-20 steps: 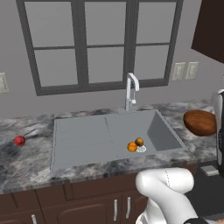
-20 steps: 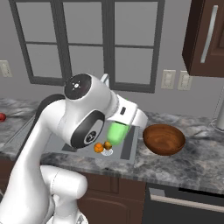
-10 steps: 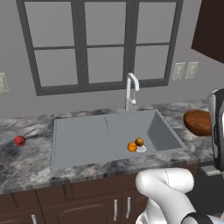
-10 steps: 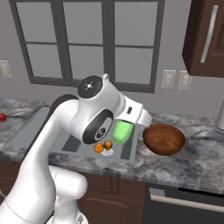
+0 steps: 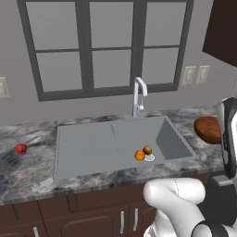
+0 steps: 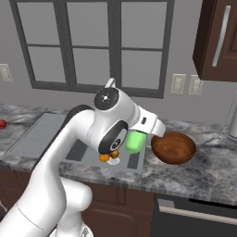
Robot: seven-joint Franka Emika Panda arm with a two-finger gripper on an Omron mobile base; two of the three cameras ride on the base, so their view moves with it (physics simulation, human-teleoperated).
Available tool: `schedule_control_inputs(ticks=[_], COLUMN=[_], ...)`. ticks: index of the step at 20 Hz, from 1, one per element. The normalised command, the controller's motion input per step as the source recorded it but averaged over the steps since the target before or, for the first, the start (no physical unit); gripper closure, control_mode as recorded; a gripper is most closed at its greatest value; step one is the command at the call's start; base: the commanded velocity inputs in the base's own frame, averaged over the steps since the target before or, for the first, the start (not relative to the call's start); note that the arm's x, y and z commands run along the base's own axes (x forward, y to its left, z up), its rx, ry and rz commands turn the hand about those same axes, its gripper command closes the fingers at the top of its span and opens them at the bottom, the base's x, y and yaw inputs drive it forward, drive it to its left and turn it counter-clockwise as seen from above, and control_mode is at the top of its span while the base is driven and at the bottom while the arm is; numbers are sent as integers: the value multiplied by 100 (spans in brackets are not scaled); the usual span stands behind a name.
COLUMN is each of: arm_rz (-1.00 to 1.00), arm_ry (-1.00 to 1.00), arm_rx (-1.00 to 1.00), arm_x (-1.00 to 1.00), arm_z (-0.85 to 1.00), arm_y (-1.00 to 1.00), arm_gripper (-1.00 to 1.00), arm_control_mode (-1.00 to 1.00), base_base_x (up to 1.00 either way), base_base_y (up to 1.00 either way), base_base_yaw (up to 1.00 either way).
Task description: There is a mixed pile of frozen fruits and vegetables on the counter. Locate all the frozen vegetables and place the items in a bowl on the counter. Take all the frozen fruits and defrost them in a running sink.
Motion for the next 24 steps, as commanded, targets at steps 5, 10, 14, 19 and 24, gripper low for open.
schedule_control_inputs(ticks=[5, 10, 14, 19, 24], arm_rz=[0, 0, 0, 0, 0], arm_ry=[0, 0, 2, 3, 4], arm_rx=[0, 0, 0, 0, 0], arm_x=[26, 20, 22, 27, 26], arm_z=[-21, -23, -21, -25, -25], arm_y=[-13, -21, -20, -13, -13], arm_gripper=[100, 100, 100, 100, 100], arm_control_mode=[-100, -100, -100, -100, -100], base_base_x=[0, 0, 0, 0, 0], base_base_y=[0, 0, 0, 0, 0], base_base_yaw=[0, 0, 0, 0, 0])
